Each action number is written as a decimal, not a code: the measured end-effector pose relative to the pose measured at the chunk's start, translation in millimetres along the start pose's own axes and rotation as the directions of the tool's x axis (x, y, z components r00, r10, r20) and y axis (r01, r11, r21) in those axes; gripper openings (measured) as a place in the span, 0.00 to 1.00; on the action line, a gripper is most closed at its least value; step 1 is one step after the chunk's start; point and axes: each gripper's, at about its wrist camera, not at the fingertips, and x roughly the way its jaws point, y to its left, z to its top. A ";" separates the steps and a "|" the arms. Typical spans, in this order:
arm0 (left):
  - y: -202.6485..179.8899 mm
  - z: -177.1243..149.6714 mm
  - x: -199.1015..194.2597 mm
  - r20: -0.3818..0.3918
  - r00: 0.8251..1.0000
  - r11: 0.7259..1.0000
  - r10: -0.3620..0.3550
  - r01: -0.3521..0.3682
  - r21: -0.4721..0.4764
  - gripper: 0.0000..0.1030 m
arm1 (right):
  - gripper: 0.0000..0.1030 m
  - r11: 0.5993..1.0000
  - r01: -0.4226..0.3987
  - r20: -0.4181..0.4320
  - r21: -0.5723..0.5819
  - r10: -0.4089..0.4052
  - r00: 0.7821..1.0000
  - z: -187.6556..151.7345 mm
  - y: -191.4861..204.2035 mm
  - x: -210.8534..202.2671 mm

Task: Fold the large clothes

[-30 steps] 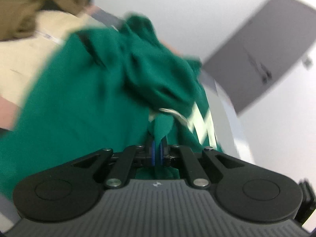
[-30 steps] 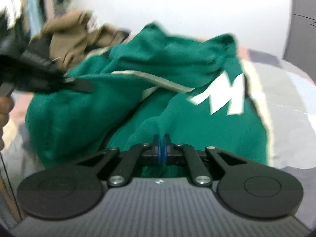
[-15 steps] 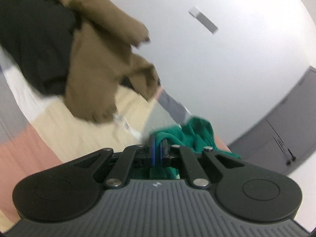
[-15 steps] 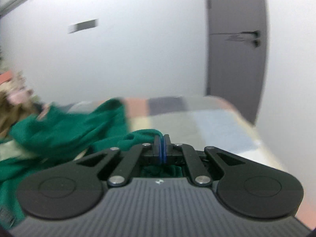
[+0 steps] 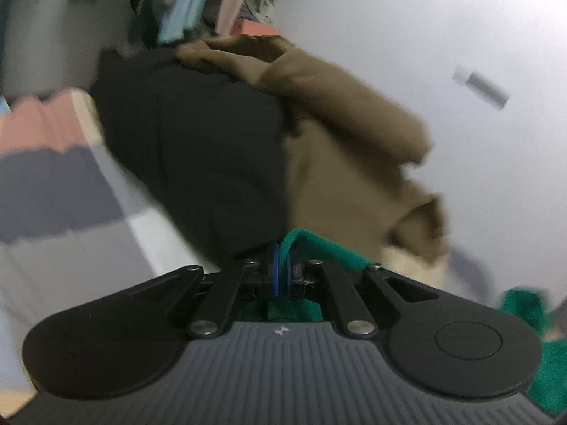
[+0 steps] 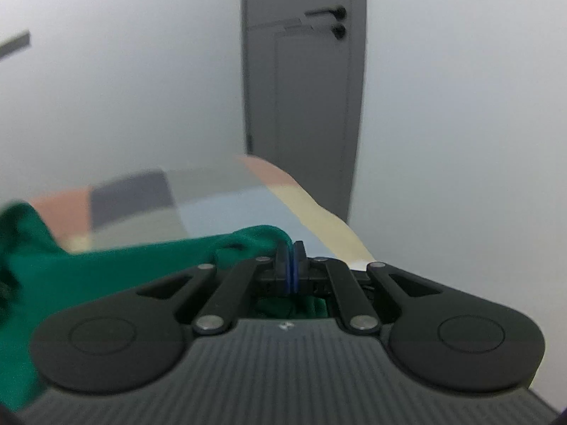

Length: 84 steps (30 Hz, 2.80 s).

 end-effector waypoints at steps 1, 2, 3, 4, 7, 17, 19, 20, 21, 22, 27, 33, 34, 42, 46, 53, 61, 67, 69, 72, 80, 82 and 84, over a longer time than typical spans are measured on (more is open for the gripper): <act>2.1 -2.5 8.5 -0.007 1.000 0.999 0.029 -0.029 0.016 0.05 | 0.04 1.000 0.012 -0.011 -0.003 -0.012 1.000 -10.4 0.8 7.1; 6.9 -3.9 17.8 -0.022 0.998 0.999 0.051 -0.050 0.021 0.05 | 0.04 1.000 0.022 -0.025 0.001 -0.022 0.999 -19.6 -2.2 16.8; 11.7 -4.1 31.5 -0.040 0.997 0.998 0.065 -0.064 0.021 0.05 | 0.04 1.000 0.023 -0.034 0.012 -0.023 0.999 -27.3 -3.5 24.6; 16.3 -7.0 39.6 -0.061 0.995 0.997 0.077 -0.076 0.023 0.05 | 0.04 1.000 0.016 -0.037 0.023 -0.015 0.999 -34.4 -4.9 30.1; 25.6 -13.9 56.4 -0.103 0.988 0.993 0.114 -0.111 0.039 0.05 | 0.04 1.000 0.000 -0.038 0.031 0.001 0.999 -49.0 -2.7 40.1; 14.9 -14.0 47.6 -0.108 0.987 0.992 0.121 -0.116 0.047 0.12 | 0.13 0.991 -0.031 -0.034 0.132 0.036 0.999 -40.0 24.9 5.2; 12.0 -10.8 38.1 -0.114 0.987 0.993 0.115 -0.112 0.040 0.24 | 0.32 0.987 -0.046 -0.021 0.153 0.050 0.999 -38.2 28.5 -9.8; 9.2 -10.2 30.3 -0.110 0.988 0.994 0.106 -0.101 0.052 0.33 | 0.49 0.985 -0.065 -0.007 0.159 0.067 0.998 -37.2 31.4 -17.9; 5.5 -10.2 21.6 -0.098 0.990 0.993 0.100 -0.093 0.068 0.38 | 0.55 0.982 -0.102 0.015 0.159 0.101 0.995 -36.7 35.7 -28.6; 1.0 -10.1 12.0 -0.081 0.993 0.993 0.091 -0.084 0.085 0.46 | 0.59 0.980 -0.128 0.034 0.151 0.124 0.992 -35.5 39.5 -39.0; -22.3 -12.2 -38.2 -0.038 0.999 0.989 -0.015 0.020 0.149 0.53 | 0.59 0.964 -0.256 0.071 0.065 0.252 0.965 -34.2 76.1 -91.5; -53.8 -25.5 -86.2 -0.114 0.974 0.958 -0.194 0.214 0.193 0.53 | 0.59 0.890 -0.456 -0.019 -0.006 0.456 0.890 -54.9 116.3 -147.3; -58.4 -29.0 -91.2 -0.140 0.964 0.949 -0.227 0.252 0.191 0.53 | 0.59 0.876 -0.482 -0.044 -0.016 0.481 0.876 -59.8 121.6 -153.3; -85.1 -72.9 -107.2 -0.357 0.844 0.886 -0.401 0.456 0.082 0.53 | 0.60 0.836 -0.546 -0.264 0.049 0.538 0.800 -113.1 126.7 -179.0; -91.2 -100.5 -100.8 -0.457 0.780 0.876 -0.429 0.482 0.000 0.54 | 0.80 0.866 -0.498 -0.339 0.047 0.482 0.808 -127.1 128.7 -166.4; -107.9 -137.5 -77.7 -0.522 0.800 0.909 -0.295 0.403 0.103 0.67 | 0.80 0.885 -0.465 -0.433 0.035 0.432 0.791 -148.8 137.7 -139.8; -115.0 -160.2 -58.1 -0.577 0.765 0.899 -0.286 0.422 0.113 0.66 | 0.75 0.831 -0.525 -0.472 0.185 0.544 0.694 -159.7 132.4 -130.7; -109.4 -169.9 -63.6 -0.623 0.656 0.860 -0.426 0.507 -0.054 0.39 | 0.30 0.762 -0.628 -0.467 0.157 0.617 0.633 -155.7 136.3 -154.9; -105.9 -166.9 -70.0 -0.610 0.648 0.855 -0.456 0.510 -0.098 0.12 | 0.14 0.762 -0.638 -0.448 0.113 0.612 0.652 -151.3 137.8 -164.8; -87.8 -148.8 -74.4 -0.551 0.603 0.810 -0.577 0.511 -0.289 0.09 | 0.10 0.720 -0.668 -0.359 0.189 0.684 0.636 -134.6 119.3 -177.0; -52.5 -122.1 -95.8 -0.461 0.530 0.702 -0.712 0.536 -0.469 0.09 | 0.08 0.704 -0.658 -0.198 0.267 0.708 0.678 -110.5 78.4 -197.3; -48.2 -129.4 -90.0 -0.517 0.555 0.758 -0.652 0.480 -0.441 0.09 | 0.08 0.752 -0.600 -0.242 0.272 0.658 0.714 -115.2 75.7 -190.0; -50.0 -139.7 -83.5 -0.574 0.596 0.828 -0.561 0.419 -0.374 0.09 | 0.09 0.786 -0.557 -0.306 0.270 0.618 0.724 -121.6 79.5 -179.9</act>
